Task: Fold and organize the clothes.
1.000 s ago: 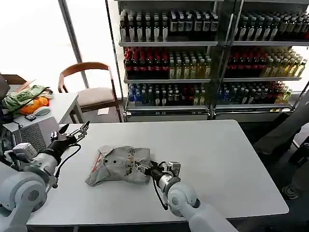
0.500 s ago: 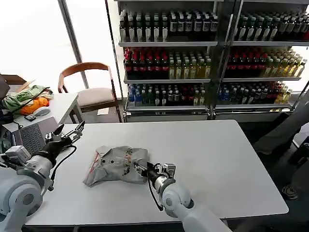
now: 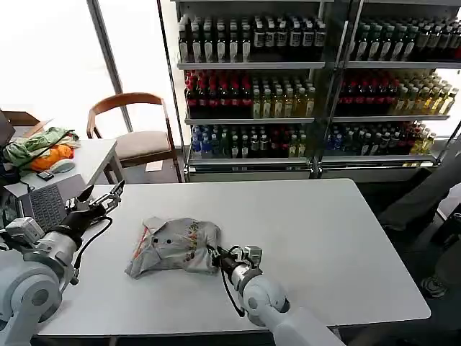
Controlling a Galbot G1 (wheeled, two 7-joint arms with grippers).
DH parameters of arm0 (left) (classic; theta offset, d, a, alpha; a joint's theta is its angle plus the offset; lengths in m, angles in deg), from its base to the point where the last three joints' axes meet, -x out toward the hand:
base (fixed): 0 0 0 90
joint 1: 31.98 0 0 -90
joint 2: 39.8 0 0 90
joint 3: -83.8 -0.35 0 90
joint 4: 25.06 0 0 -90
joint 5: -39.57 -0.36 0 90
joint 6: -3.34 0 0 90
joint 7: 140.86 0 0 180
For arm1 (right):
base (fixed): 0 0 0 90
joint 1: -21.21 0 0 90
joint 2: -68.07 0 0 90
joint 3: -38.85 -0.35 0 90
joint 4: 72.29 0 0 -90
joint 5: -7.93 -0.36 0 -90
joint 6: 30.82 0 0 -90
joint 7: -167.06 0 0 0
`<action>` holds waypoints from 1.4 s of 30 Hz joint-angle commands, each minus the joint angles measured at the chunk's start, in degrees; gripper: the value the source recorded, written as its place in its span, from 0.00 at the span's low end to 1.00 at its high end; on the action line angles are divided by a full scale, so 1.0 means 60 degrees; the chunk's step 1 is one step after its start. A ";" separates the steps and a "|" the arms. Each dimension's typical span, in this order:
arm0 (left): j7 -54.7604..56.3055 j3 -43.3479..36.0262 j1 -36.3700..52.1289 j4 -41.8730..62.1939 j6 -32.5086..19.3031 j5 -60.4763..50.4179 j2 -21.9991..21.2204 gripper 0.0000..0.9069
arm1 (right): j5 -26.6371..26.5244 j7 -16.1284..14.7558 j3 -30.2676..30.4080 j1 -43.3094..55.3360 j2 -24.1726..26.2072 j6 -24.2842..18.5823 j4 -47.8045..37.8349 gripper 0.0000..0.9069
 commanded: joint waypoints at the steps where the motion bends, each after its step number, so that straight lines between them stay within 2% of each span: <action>1: -0.0020 0.0040 -0.0019 0.0040 -0.0007 0.0006 0.0025 1.00 | 0.0121 -0.0227 -0.0169 -0.0194 0.0663 0.0338 0.0823 0.00; 4: -0.0023 0.0007 -0.0022 0.0046 0.0004 0.0010 -0.0002 1.00 | 0.0157 -0.0251 -0.0368 -0.0386 0.1036 0.0482 0.1183 0.00; 13: -0.0023 -0.0171 -0.0024 0.0047 0.0016 -0.0003 -0.0094 1.00 | 0.0569 -0.0896 -0.1660 -0.1309 0.2647 0.0744 0.2155 0.00; 17: -0.0011 -0.0258 -0.0028 0.0030 0.0020 -0.0010 -0.0118 1.00 | 0.0717 -0.1083 -0.2060 -0.1577 0.3051 0.1004 0.2256 0.00; 19: 0.0015 -0.0306 -0.0020 0.0016 0.0020 -0.0007 -0.0123 1.00 | 0.0834 -0.1136 -0.2172 -0.1655 0.3158 0.1133 0.2302 0.92; 20: 0.0016 -0.0325 -0.0018 0.0004 0.0019 -0.0009 -0.0128 1.00 | 0.0928 -0.1161 -0.2208 -0.1700 0.3188 0.1143 0.2313 1.00; 22: 0.0011 -0.0342 -0.0022 -0.0018 0.0018 -0.0007 -0.0126 1.00 | 0.1366 -0.1208 -0.2291 -0.1823 0.3233 0.1153 0.2367 1.00; 25: 0.0008 -0.0337 -0.0041 -0.0063 0.0020 0.0002 -0.0106 1.00 | 0.1567 -0.1165 -0.2438 -0.2063 0.3259 0.1121 0.2583 1.00; 32: 0.0010 -0.0298 -0.0082 -0.0146 0.0024 0.0035 -0.0052 1.00 | 0.2005 -0.0650 -0.3084 -0.2623 0.3326 0.0859 0.2963 1.00; 37: 0.0015 -0.0261 -0.0119 -0.0190 0.0023 0.0048 -0.0017 1.00 | 0.2798 -0.0613 -0.3004 -0.2426 0.2859 -0.0421 0.3337 1.00; 39: 0.0015 -0.0196 -0.0166 -0.0198 0.0022 0.0069 0.0002 1.00 | 0.3523 -0.0984 -0.2487 -0.1976 0.2439 -0.1106 0.3153 1.00; 42: 0.0018 -0.0091 -0.0282 -0.0238 0.0022 0.0099 0.0021 1.00 | 0.3734 -0.0983 -0.1741 -0.1250 0.1812 -0.1406 0.2687 1.00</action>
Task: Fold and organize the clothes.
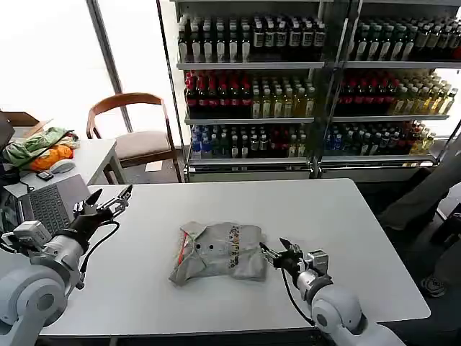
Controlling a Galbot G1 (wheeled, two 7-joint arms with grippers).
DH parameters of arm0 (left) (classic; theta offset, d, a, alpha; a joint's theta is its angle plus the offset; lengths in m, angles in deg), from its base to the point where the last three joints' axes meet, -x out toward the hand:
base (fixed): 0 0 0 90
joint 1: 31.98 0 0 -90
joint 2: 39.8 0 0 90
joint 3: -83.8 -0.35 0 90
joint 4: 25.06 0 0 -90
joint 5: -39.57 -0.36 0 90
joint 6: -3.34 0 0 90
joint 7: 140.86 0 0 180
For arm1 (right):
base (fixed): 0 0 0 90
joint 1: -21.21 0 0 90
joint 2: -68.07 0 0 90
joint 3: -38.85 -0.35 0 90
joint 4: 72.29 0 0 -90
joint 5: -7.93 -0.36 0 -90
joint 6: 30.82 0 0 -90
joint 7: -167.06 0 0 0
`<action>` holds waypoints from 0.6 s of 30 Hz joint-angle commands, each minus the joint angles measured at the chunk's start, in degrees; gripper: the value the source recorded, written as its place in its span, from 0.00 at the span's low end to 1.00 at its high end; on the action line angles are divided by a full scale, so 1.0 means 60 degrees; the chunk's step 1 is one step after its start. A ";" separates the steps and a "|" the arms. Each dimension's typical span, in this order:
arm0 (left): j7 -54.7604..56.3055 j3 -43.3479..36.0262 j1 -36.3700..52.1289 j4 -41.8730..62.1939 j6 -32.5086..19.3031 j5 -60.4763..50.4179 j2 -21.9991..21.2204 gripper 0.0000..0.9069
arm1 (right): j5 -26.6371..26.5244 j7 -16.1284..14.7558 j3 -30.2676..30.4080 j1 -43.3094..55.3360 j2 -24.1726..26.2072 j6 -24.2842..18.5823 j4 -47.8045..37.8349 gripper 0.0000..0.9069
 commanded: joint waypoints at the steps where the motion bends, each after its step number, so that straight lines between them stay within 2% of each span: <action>1: 0.0003 0.0164 -0.0184 -0.0058 0.0001 0.0042 0.0023 1.00 | 0.1680 -0.0188 0.1054 0.1122 -0.1208 -0.1747 -0.0282 1.00; 5: 0.0001 0.0255 -0.0336 -0.0168 0.0000 0.0032 -0.0057 1.00 | 0.2130 0.0151 0.1873 0.1843 -0.1937 -0.2010 -0.1182 1.00; 7: 0.0005 0.0343 -0.0427 -0.0208 0.0001 0.0017 -0.0115 1.00 | 0.2327 0.0662 0.2223 0.1914 -0.2242 -0.1959 -0.1558 1.00; 10: -0.0011 0.0538 -0.0637 -0.0274 -0.0001 0.0017 -0.0168 1.00 | 0.2331 0.1008 0.2401 0.1889 -0.2561 -0.2030 -0.2225 1.00; 14: -0.0032 0.0688 -0.0799 -0.0295 -0.0005 0.0009 -0.0239 1.00 | 0.2314 0.0951 0.2557 0.1872 -0.2753 -0.2186 -0.2829 1.00; 17: -0.0042 0.0738 -0.0872 -0.0302 -0.0009 -0.0011 -0.0283 1.00 | 0.2553 0.1284 0.2612 0.1896 -0.2990 -0.2200 -0.3208 1.00; 18: -0.0038 0.0746 -0.0899 -0.0311 -0.0008 -0.0017 -0.0292 1.00 | 0.2697 0.1648 0.2599 0.1947 -0.3168 -0.2017 -0.3429 1.00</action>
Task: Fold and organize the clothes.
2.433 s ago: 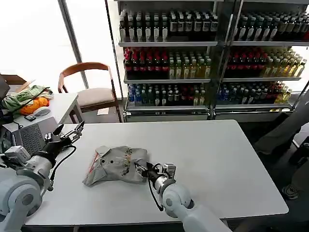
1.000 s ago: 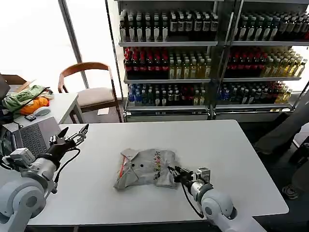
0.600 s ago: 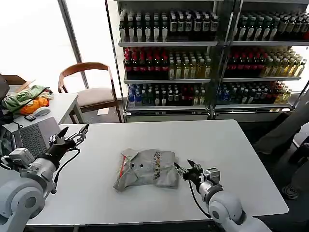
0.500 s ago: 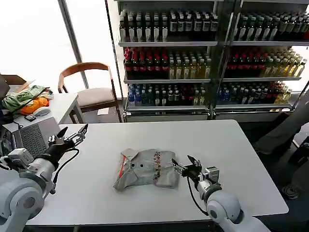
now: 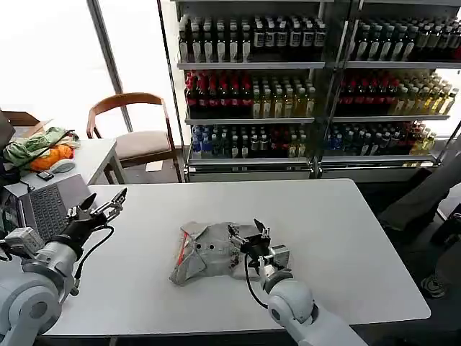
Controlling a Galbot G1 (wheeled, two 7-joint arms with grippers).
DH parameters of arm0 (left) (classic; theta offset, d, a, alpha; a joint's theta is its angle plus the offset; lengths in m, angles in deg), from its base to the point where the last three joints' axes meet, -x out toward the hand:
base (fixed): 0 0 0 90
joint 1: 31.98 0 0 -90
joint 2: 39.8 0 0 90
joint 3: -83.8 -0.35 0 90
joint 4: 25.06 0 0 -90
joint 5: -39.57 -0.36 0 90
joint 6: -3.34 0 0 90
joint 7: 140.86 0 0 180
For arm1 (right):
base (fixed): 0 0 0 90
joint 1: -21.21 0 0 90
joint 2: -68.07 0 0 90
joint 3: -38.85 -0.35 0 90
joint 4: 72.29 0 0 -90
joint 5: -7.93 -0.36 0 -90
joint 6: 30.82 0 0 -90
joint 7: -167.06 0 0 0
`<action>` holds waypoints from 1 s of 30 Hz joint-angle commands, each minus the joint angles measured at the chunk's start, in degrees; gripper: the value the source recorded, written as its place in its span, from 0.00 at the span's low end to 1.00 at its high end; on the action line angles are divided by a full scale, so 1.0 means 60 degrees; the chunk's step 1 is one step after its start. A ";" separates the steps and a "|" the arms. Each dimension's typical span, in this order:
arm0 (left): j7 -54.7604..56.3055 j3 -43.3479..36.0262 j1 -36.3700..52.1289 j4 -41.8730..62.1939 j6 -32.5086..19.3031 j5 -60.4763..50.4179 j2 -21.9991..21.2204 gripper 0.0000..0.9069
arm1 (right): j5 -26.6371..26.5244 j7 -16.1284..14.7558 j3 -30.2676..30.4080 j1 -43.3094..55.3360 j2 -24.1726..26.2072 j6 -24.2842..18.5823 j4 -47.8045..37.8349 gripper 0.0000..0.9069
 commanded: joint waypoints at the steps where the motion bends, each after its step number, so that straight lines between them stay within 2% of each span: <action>1: -0.0011 0.0232 -0.0340 -0.0058 -0.0007 -0.0022 -0.0081 1.00 | 0.0875 0.1139 0.0784 0.0564 -0.1259 -0.0211 -0.1873 1.00; 5: -0.0013 0.0291 -0.0377 -0.0067 -0.0010 -0.0011 -0.0057 1.00 | 0.0770 0.1180 0.0844 0.0662 -0.1257 0.0355 -0.2084 1.00; 11: -0.0025 0.0257 -0.0347 -0.0039 -0.0010 -0.0013 -0.0074 1.00 | 0.0126 0.1396 0.0902 0.0613 -0.1029 0.1203 -0.1733 1.00; 16: -0.0014 0.0132 -0.0253 -0.0024 -0.0010 -0.0014 -0.0124 1.00 | -0.0455 0.1946 0.0842 0.0655 -0.0997 0.2150 -0.1464 1.00; 20: -0.0012 0.0141 -0.0248 -0.0072 -0.0008 -0.0008 -0.0126 1.00 | -0.0767 0.2101 0.0744 0.0661 -0.0959 0.2311 -0.1210 1.00; 21: -0.0008 0.0146 -0.0253 -0.0083 -0.0008 -0.0009 -0.0126 1.00 | -0.0849 0.2079 0.0705 0.0651 -0.0932 0.2268 -0.1137 1.00; 23: -0.0001 0.0201 -0.0317 -0.0130 -0.0012 -0.0004 -0.0125 1.00 | -0.0621 0.1897 0.0620 0.0600 -0.0866 0.1723 -0.0956 1.00; 24: 0.0001 0.0226 -0.0340 -0.0159 -0.0015 -0.0003 -0.0125 1.00 | -0.0424 0.1515 0.0526 0.0542 -0.0831 0.1358 -0.0839 1.00; 26: 0.0010 0.0283 -0.0407 -0.0212 -0.0019 0.0007 -0.0133 1.00 | -0.0165 0.1119 0.0361 0.0417 -0.0734 0.0497 -0.0512 1.00; 30: 0.0007 0.0322 -0.0551 -0.0329 -0.0027 -0.0009 -0.0186 1.00 | 0.0275 0.0537 0.0043 0.0125 -0.0441 -0.0538 0.0232 1.00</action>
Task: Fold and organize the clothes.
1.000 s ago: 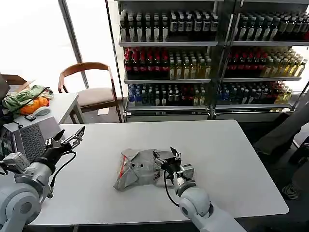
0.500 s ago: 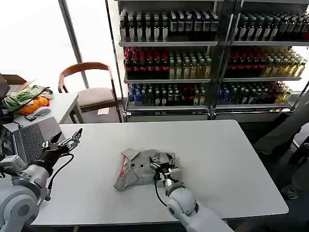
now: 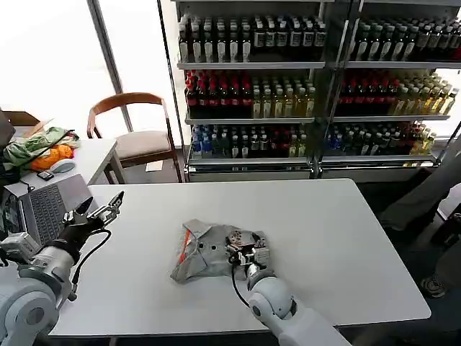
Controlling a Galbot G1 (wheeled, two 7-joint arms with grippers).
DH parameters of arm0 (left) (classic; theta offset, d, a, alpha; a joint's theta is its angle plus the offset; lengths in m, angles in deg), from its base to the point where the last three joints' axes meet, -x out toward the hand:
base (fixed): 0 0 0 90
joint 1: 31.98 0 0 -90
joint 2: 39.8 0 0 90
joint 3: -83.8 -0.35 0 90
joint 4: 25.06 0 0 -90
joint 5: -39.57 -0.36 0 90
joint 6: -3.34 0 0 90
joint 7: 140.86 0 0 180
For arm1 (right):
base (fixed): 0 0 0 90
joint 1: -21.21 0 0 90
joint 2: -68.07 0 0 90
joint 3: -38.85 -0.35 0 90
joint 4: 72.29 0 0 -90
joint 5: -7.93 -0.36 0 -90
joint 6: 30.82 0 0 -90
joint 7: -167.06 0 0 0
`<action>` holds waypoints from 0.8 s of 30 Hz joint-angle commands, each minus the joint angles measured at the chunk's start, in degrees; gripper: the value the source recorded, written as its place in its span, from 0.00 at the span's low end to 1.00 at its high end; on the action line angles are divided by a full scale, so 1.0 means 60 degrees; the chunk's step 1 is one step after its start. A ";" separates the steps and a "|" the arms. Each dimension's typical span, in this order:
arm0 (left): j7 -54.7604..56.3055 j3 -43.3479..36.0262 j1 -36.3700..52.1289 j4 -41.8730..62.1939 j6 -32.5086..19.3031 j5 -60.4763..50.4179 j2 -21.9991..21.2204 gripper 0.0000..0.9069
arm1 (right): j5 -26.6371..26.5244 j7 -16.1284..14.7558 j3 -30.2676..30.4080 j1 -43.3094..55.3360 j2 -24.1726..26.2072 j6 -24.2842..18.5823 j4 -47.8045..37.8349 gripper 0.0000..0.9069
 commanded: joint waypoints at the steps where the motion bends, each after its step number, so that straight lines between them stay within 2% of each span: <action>1: 0.0004 0.0083 -0.0236 -0.0172 -0.0025 -0.0016 -0.0072 1.00 | 0.0745 -0.1170 -0.0598 -0.0431 0.0418 -0.2061 0.1362 1.00; 3: -0.0011 0.0144 -0.0354 -0.0245 -0.0059 -0.0025 -0.0111 1.00 | 0.1015 -0.1475 -0.0764 -0.0631 0.0614 -0.2544 0.1623 1.00; 7: -0.0151 0.0343 -0.0839 -0.0376 -0.0216 -0.0205 -0.0212 1.00 | 0.1571 -0.1982 -0.1153 -0.1234 0.1117 -0.3006 0.2264 1.00; 11: -0.0563 0.0452 -0.1498 -0.0632 -0.0971 -0.1152 -0.0478 1.00 | 0.1822 -0.2251 -0.1951 -0.2244 0.1564 -0.3237 0.2992 1.00; 15: -0.0927 0.0445 -0.2037 -0.0772 -0.1492 -0.1911 -0.0851 1.00 | 0.1941 -0.2375 -0.2972 -0.3160 0.1909 -0.3189 0.3563 1.00; 20: -0.1579 -0.0084 -0.2715 -0.0935 -0.2879 -0.3842 -0.1535 1.00 | 0.2256 -0.2587 -0.4008 -0.4109 0.2036 -0.2977 0.4104 1.00; 24: -0.1985 -0.0236 -0.2981 -0.1166 -0.3147 -0.4056 -0.2008 1.00 | 0.2538 -0.2714 -0.4671 -0.5030 0.2008 -0.3114 0.4370 1.00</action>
